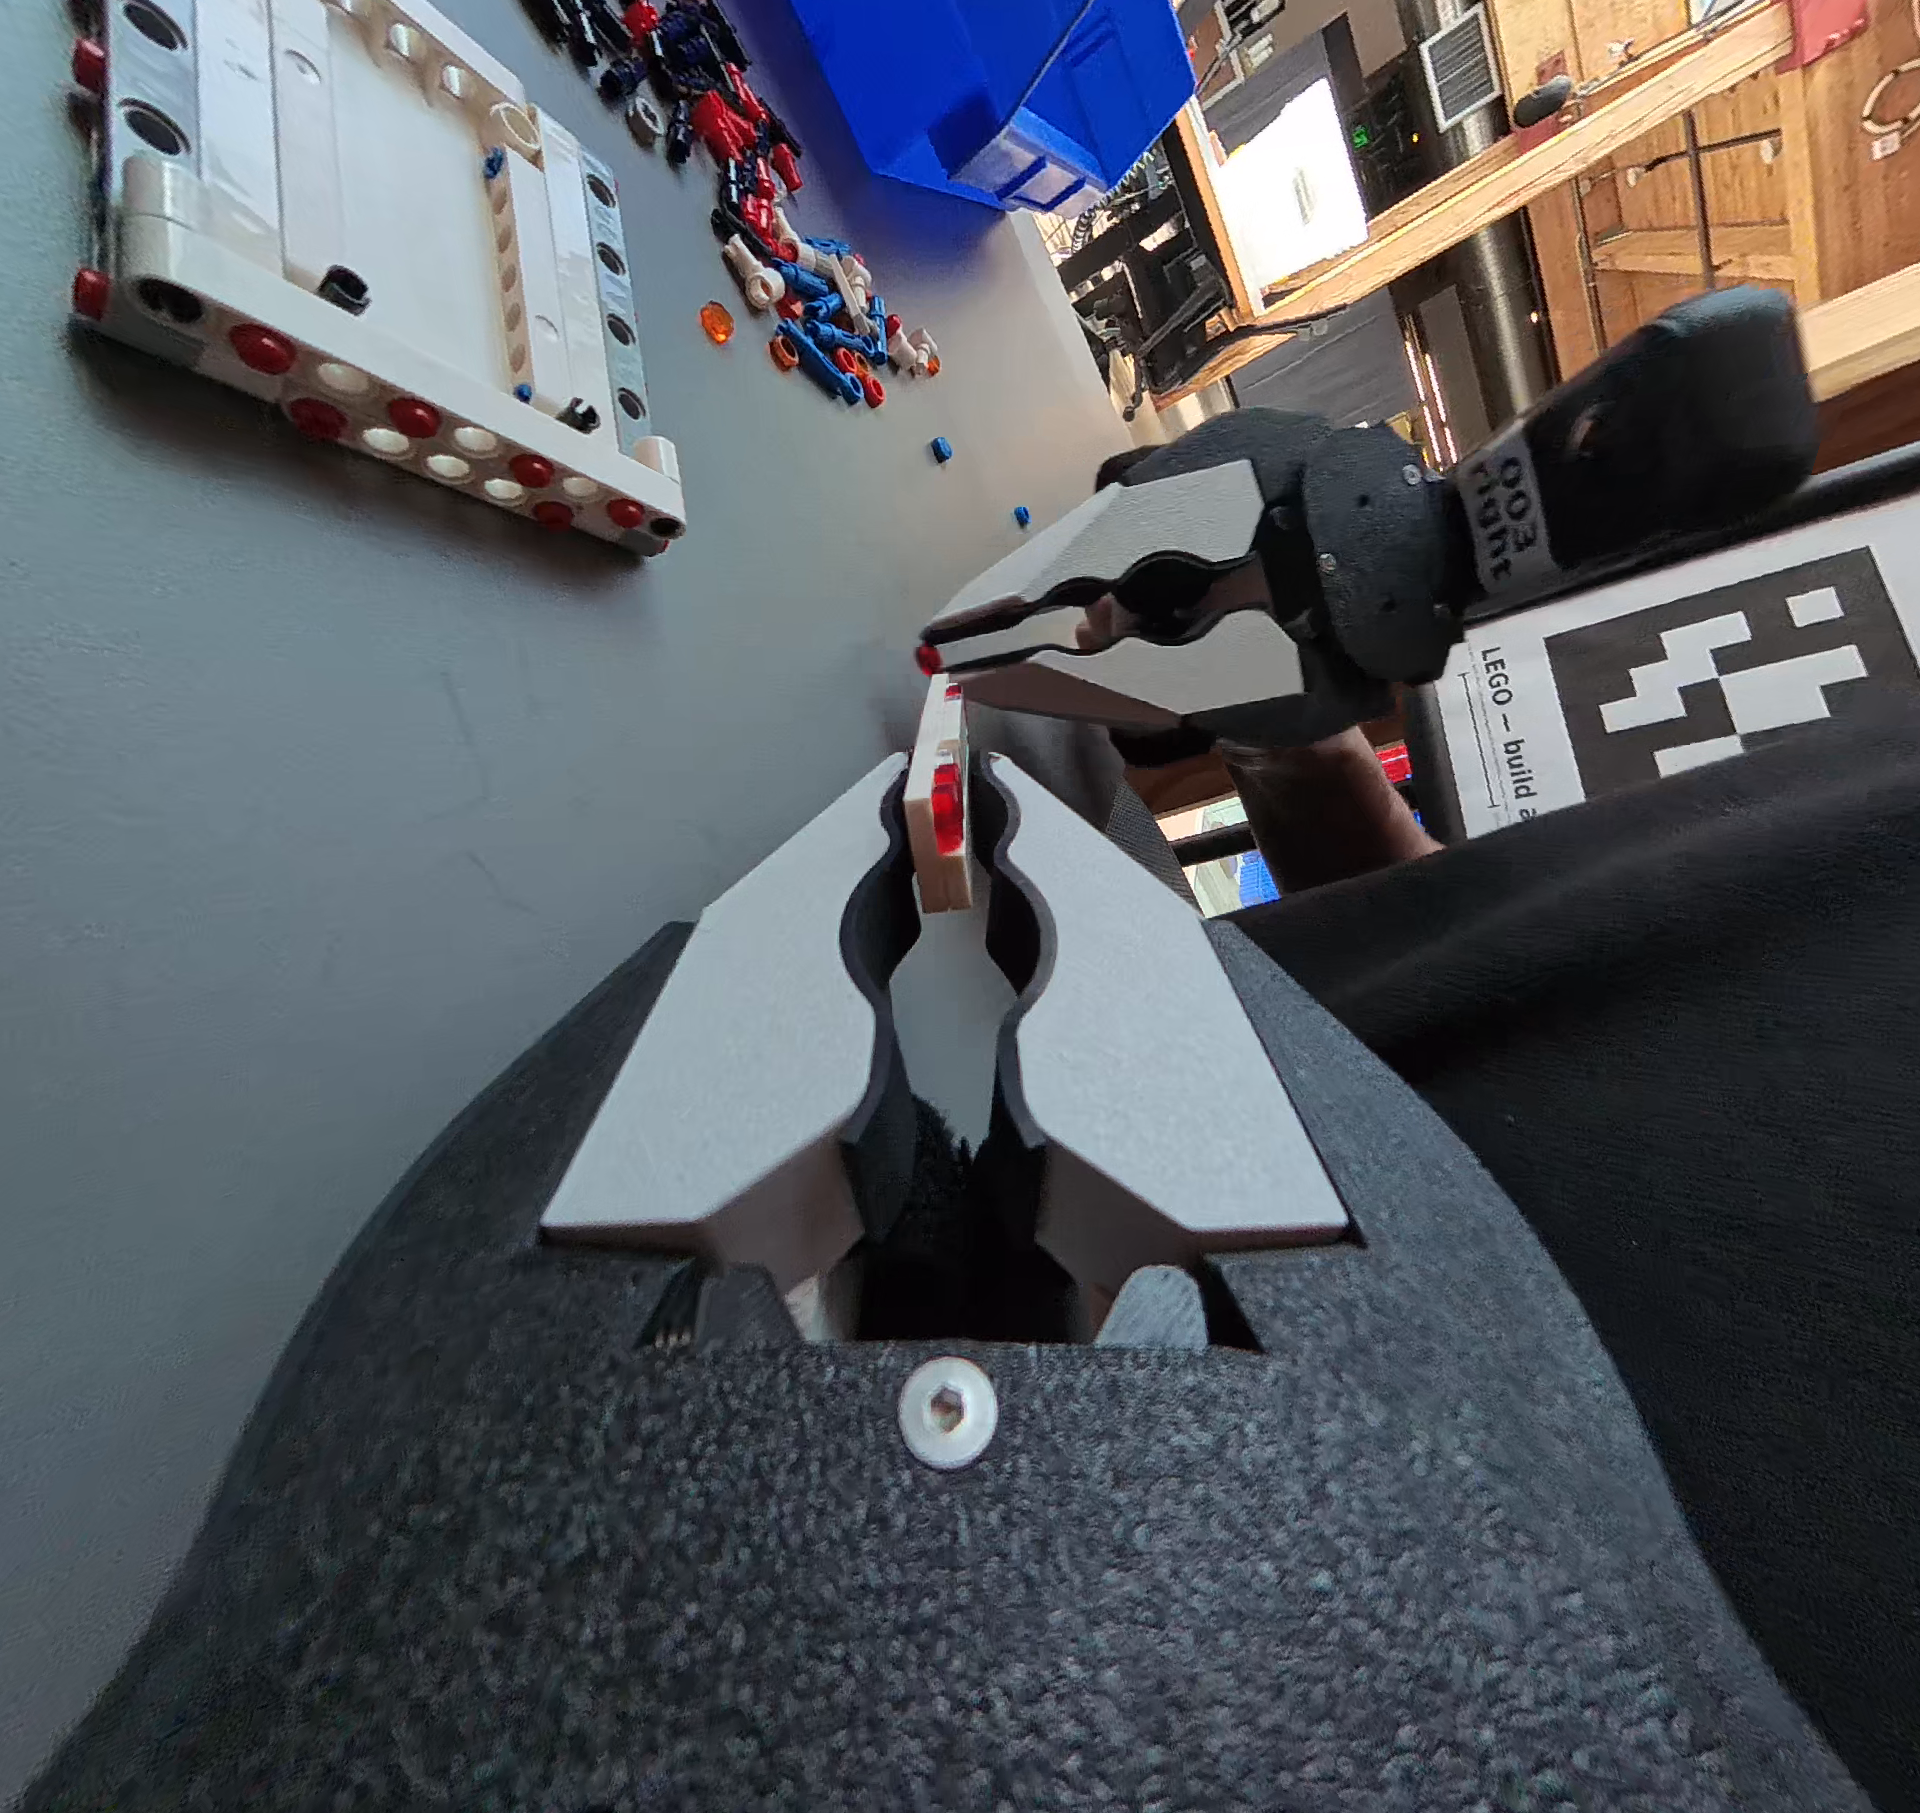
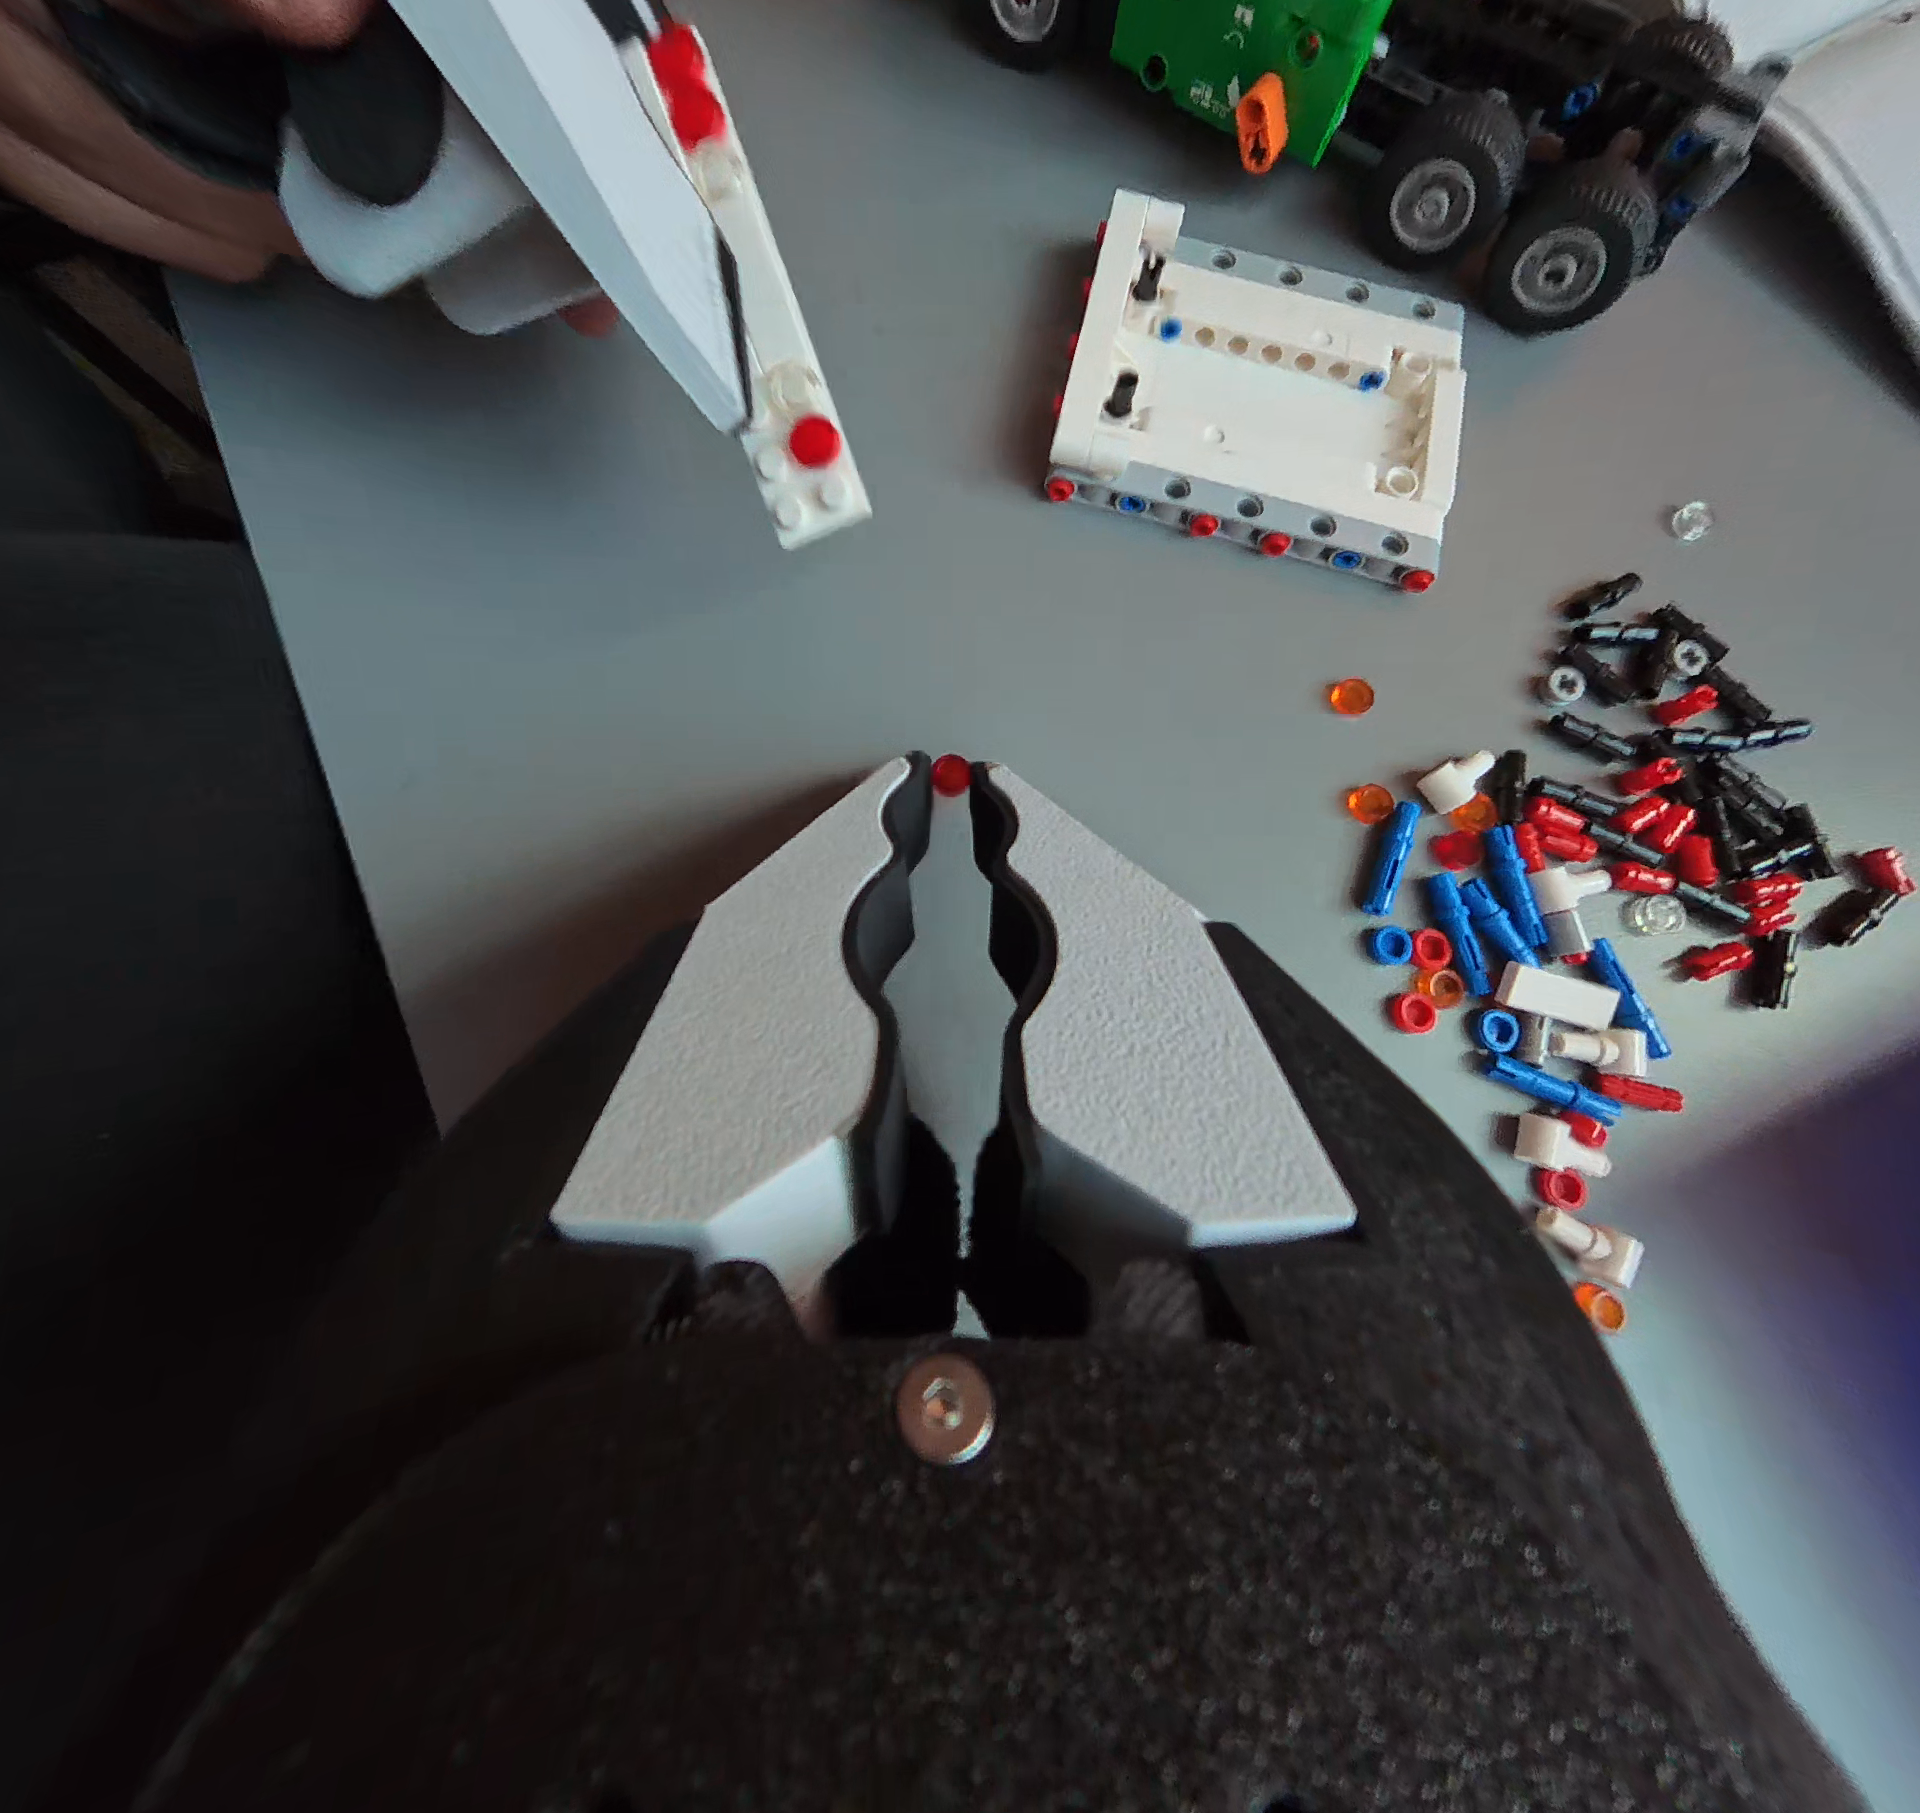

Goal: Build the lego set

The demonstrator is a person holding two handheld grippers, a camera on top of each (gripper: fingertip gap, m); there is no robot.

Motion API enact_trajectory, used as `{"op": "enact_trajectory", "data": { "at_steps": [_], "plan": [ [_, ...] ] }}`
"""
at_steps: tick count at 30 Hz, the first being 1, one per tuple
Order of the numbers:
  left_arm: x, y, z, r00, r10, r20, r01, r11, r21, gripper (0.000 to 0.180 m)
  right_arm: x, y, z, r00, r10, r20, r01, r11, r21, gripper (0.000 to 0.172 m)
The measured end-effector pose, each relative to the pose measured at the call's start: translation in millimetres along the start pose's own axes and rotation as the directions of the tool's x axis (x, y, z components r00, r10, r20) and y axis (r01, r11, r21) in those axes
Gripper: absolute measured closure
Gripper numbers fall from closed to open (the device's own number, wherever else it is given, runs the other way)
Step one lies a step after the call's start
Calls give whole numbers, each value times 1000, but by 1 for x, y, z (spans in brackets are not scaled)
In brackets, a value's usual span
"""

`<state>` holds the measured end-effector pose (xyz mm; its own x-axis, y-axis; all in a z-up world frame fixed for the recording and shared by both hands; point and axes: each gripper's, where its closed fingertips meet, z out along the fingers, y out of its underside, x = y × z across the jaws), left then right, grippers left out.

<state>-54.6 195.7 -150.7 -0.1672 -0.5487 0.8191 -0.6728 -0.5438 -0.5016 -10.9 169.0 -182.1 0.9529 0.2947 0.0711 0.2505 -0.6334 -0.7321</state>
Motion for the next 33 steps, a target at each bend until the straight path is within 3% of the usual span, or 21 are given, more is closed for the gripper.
{"op": "enact_trajectory", "data": {
  "at_steps": [6,11,16,24,33],
  "plan": [
    [11,-4,1,991,-108,-80,114,991,71,175,-27,-71,-22,992,-1,125,-30,968,249,166],
    [37,-7,-2,931,-216,-295,259,959,115,176,-38,-89,-22,990,-17,143,-21,965,260,166],
    [44,-12,-12,877,-264,-401,340,932,130,176,-42,-95,-25,985,24,173,-72,959,275,165],
    [45,-13,-17,859,-282,-428,358,928,107,176,-40,-95,-26,968,86,235,-151,950,272,163],
    [38,-10,-15,917,-234,-322,282,953,112,176,-42,-92,-24,977,2,213,-56,968,246,161]
  ]
}}
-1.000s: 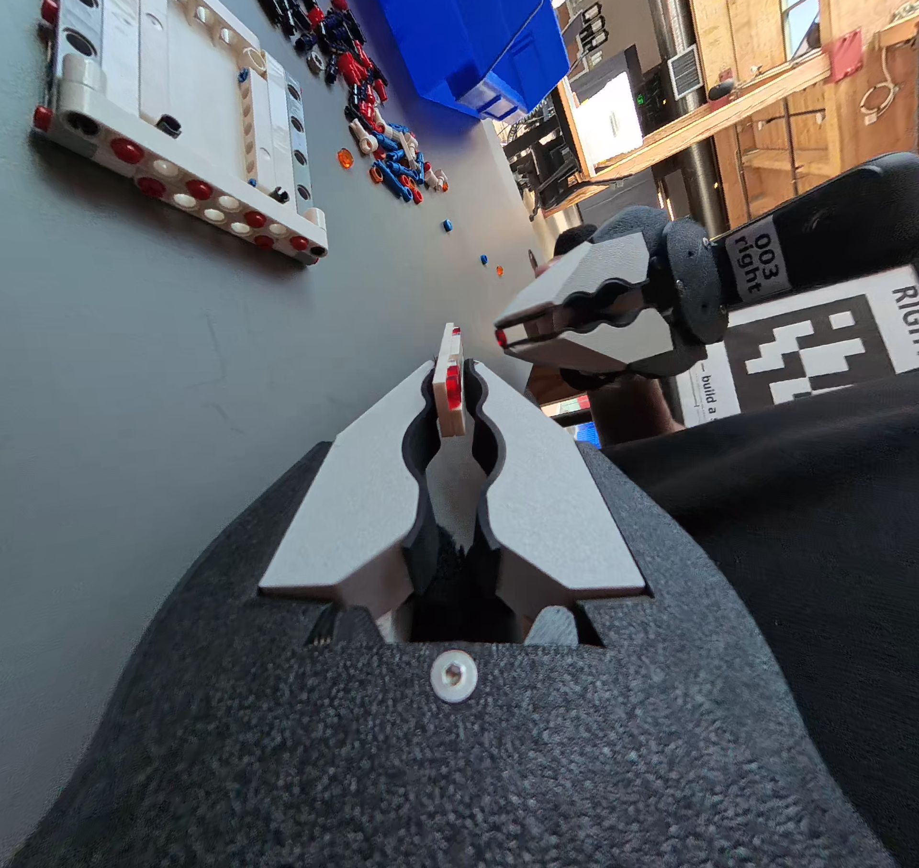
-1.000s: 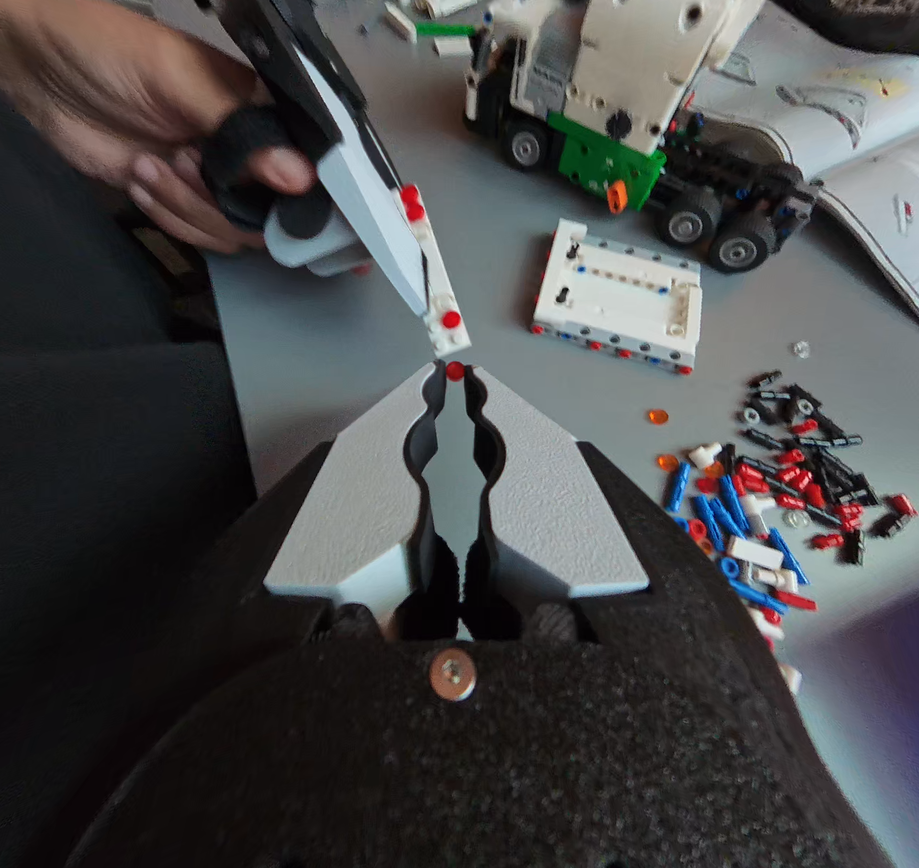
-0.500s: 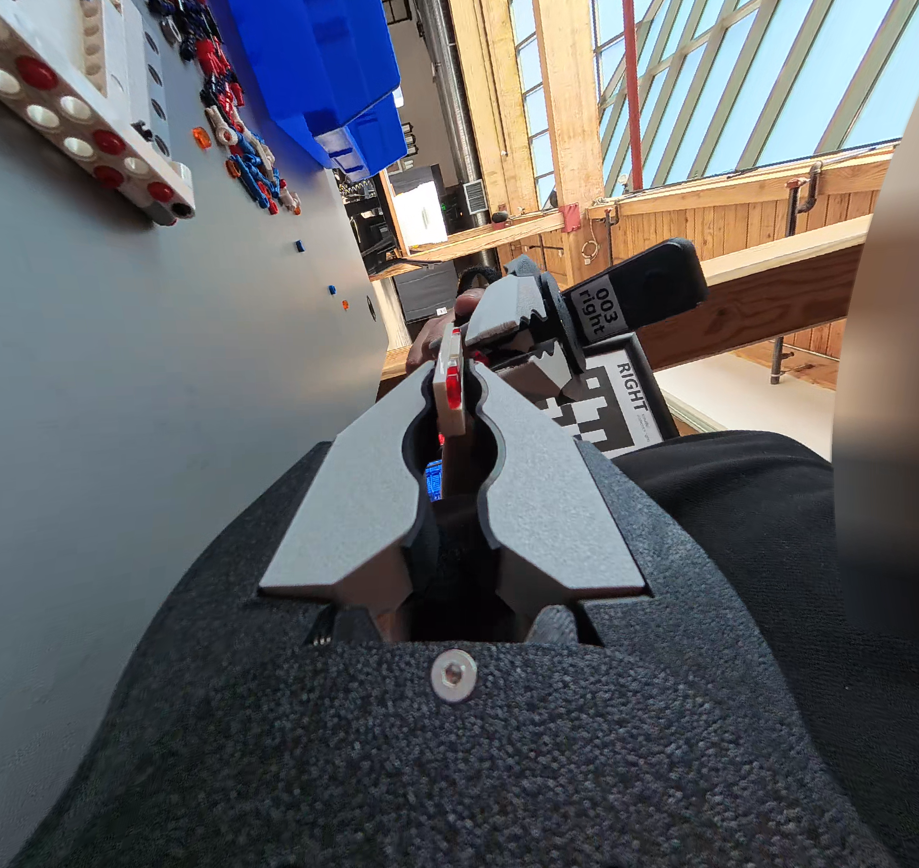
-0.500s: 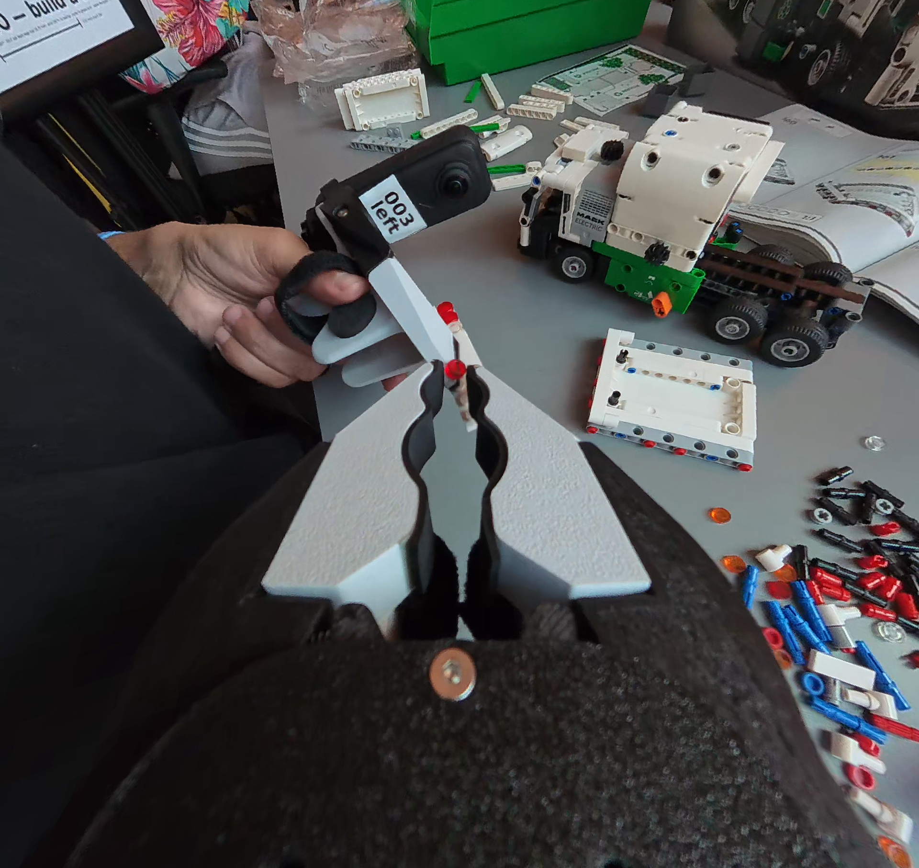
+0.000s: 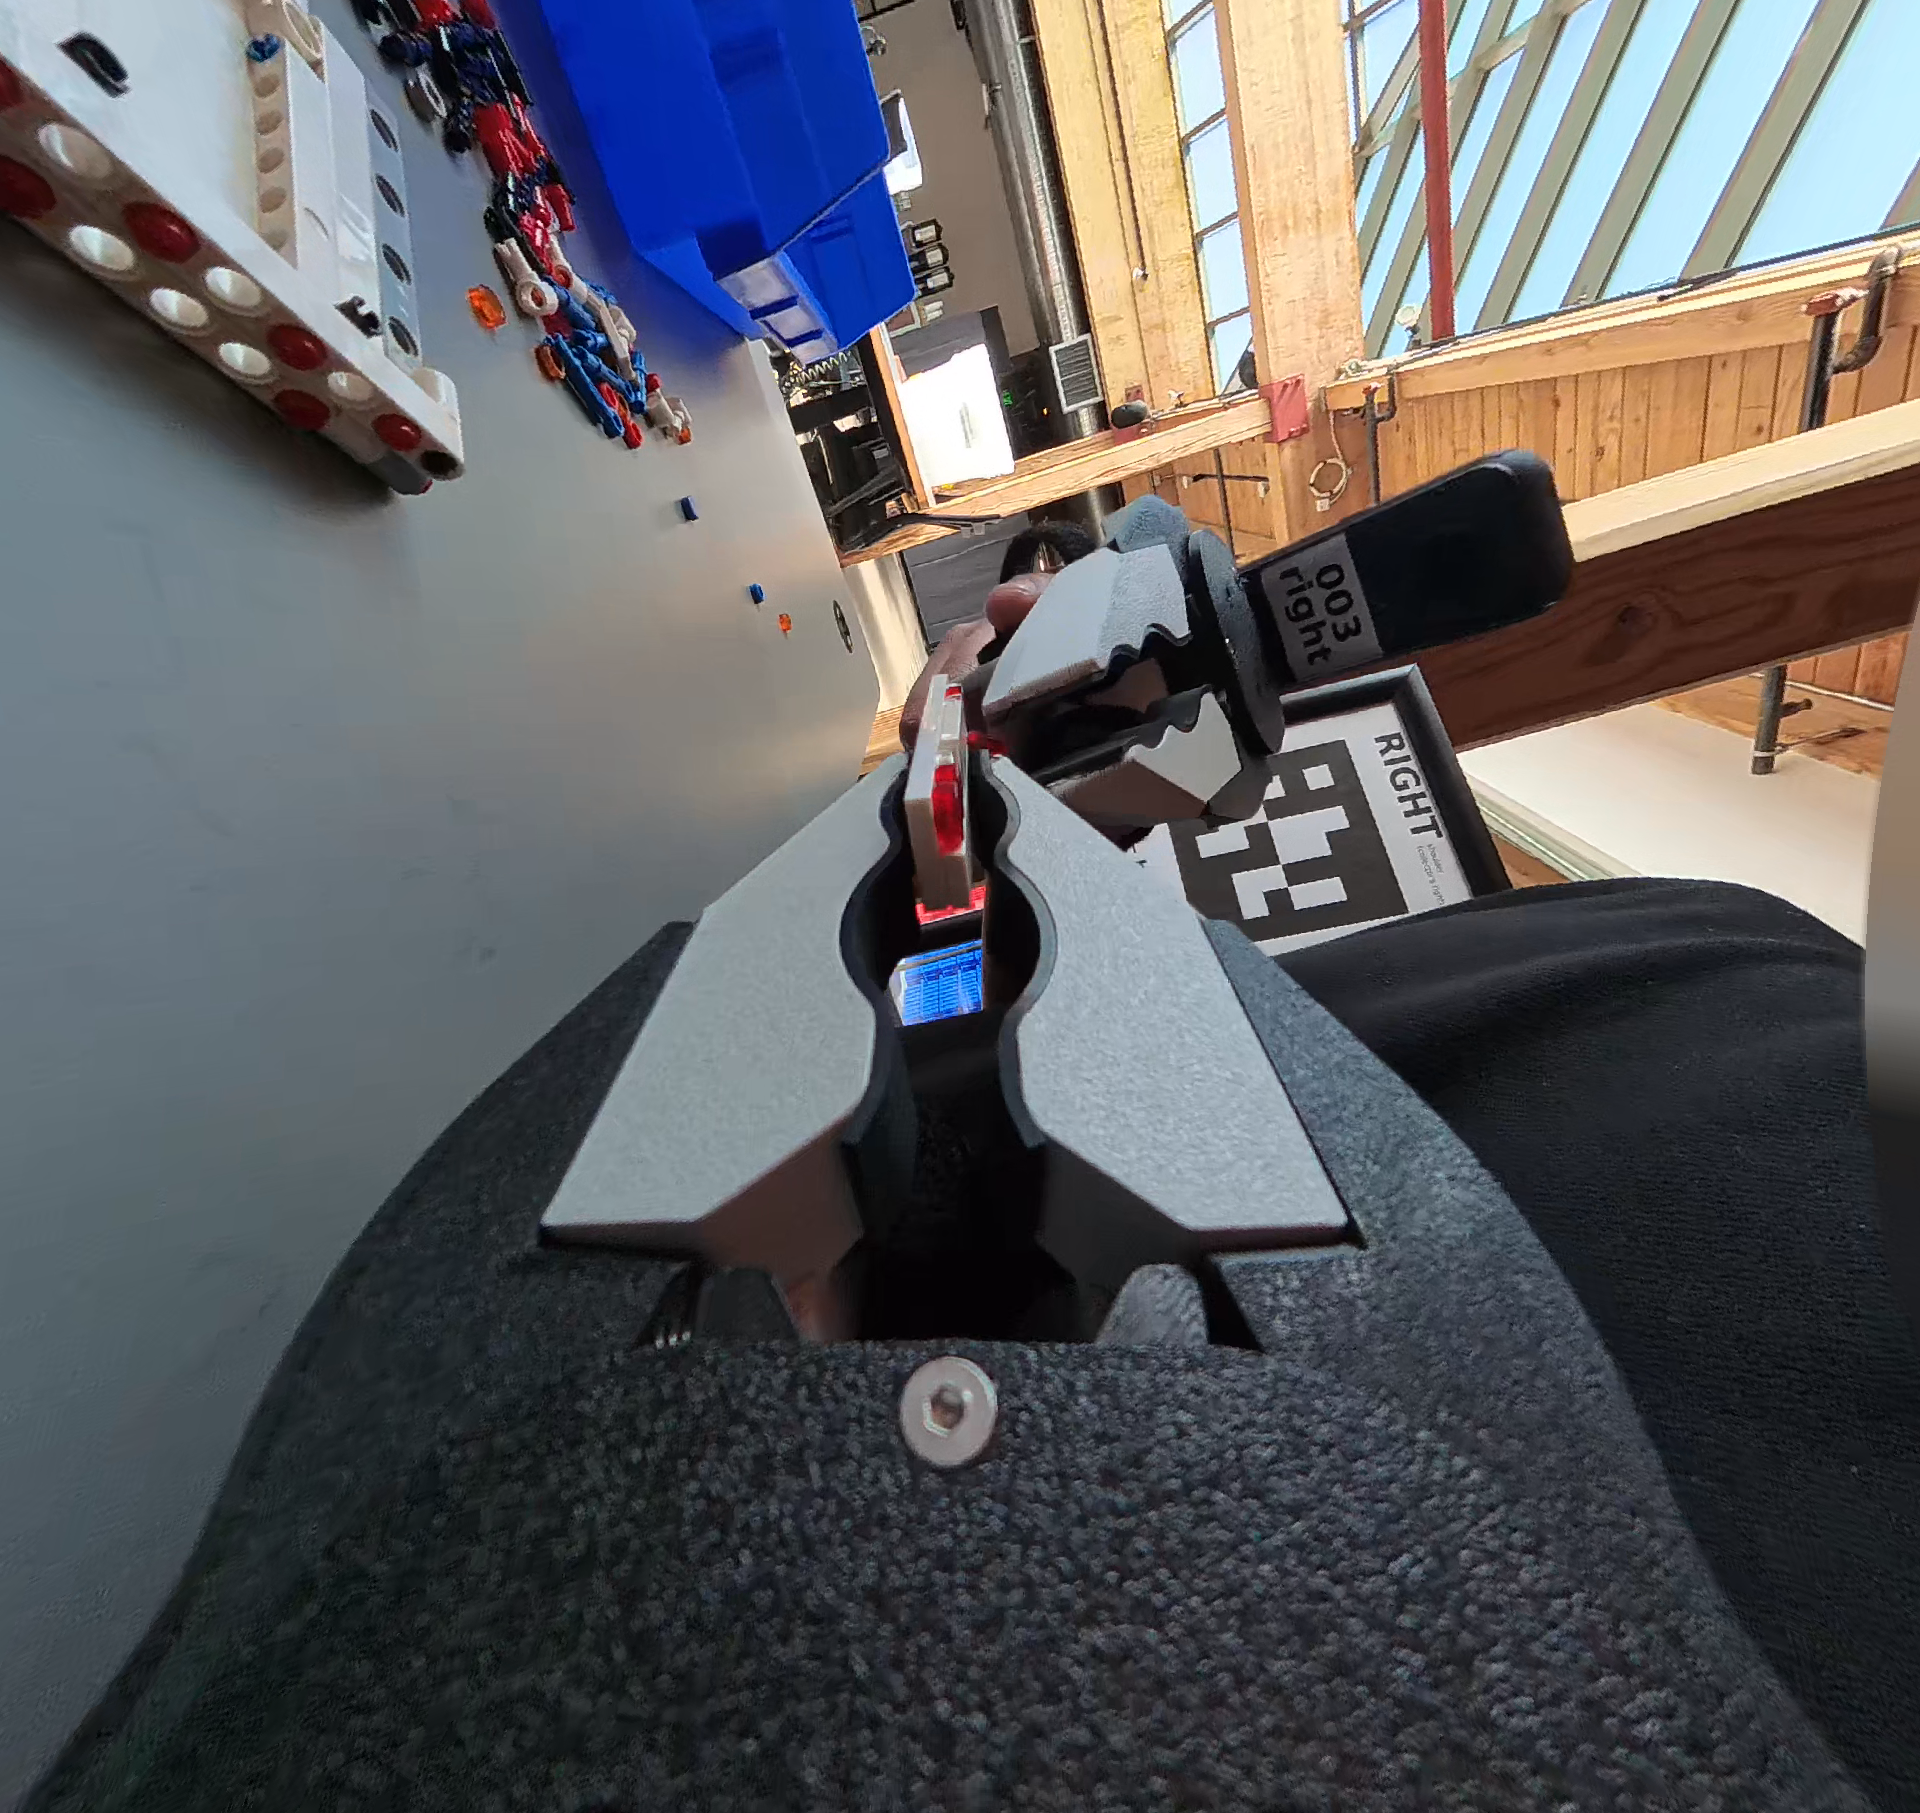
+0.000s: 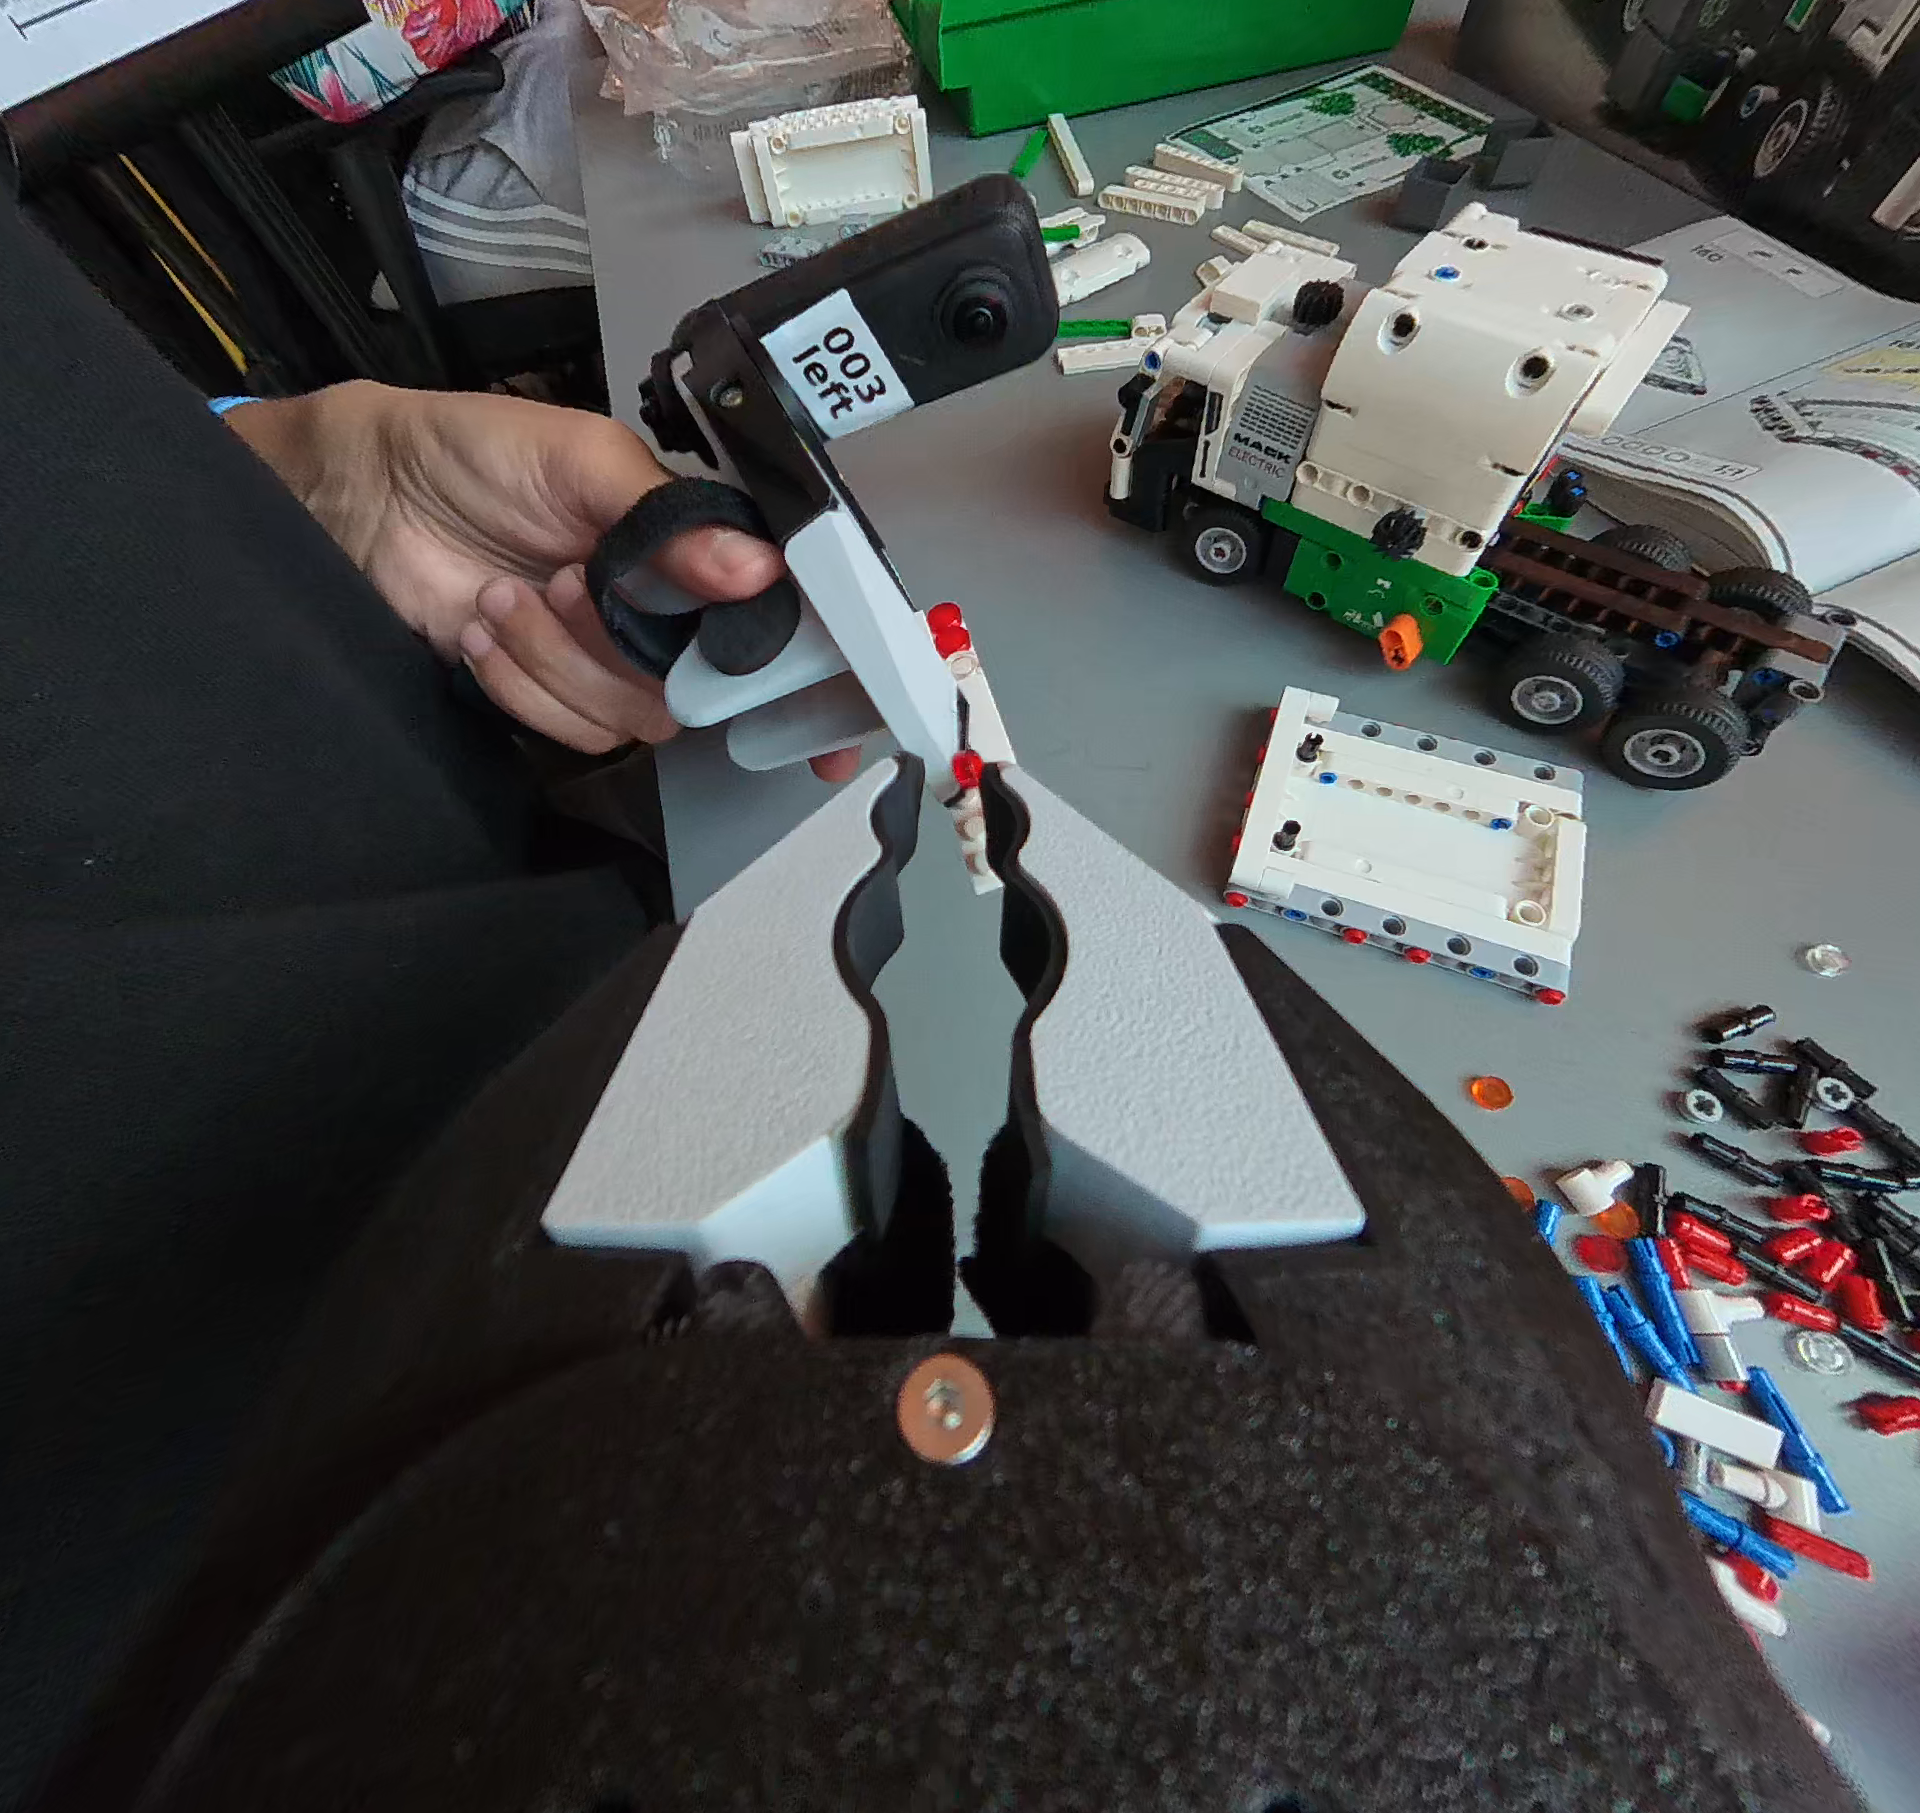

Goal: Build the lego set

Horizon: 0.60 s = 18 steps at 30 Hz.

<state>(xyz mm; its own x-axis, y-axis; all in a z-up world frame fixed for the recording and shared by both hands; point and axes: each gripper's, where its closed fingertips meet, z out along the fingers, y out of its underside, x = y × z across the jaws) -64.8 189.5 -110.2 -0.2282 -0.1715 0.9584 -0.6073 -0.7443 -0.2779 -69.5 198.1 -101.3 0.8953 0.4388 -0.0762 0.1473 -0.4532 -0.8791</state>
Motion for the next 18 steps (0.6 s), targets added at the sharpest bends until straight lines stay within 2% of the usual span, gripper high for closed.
{"op": "enact_trajectory", "data": {
  "at_steps": [5,18],
  "plan": [
    [-1,2,1,1000,12,16,-12,1000,-16,176,-4,4,2,997,26,78,-25,1000,-6,158],
    [-4,7,1,997,56,50,-54,997,-48,175,4,4,4,999,-12,45,13,1000,-21,158]
  ]
}}
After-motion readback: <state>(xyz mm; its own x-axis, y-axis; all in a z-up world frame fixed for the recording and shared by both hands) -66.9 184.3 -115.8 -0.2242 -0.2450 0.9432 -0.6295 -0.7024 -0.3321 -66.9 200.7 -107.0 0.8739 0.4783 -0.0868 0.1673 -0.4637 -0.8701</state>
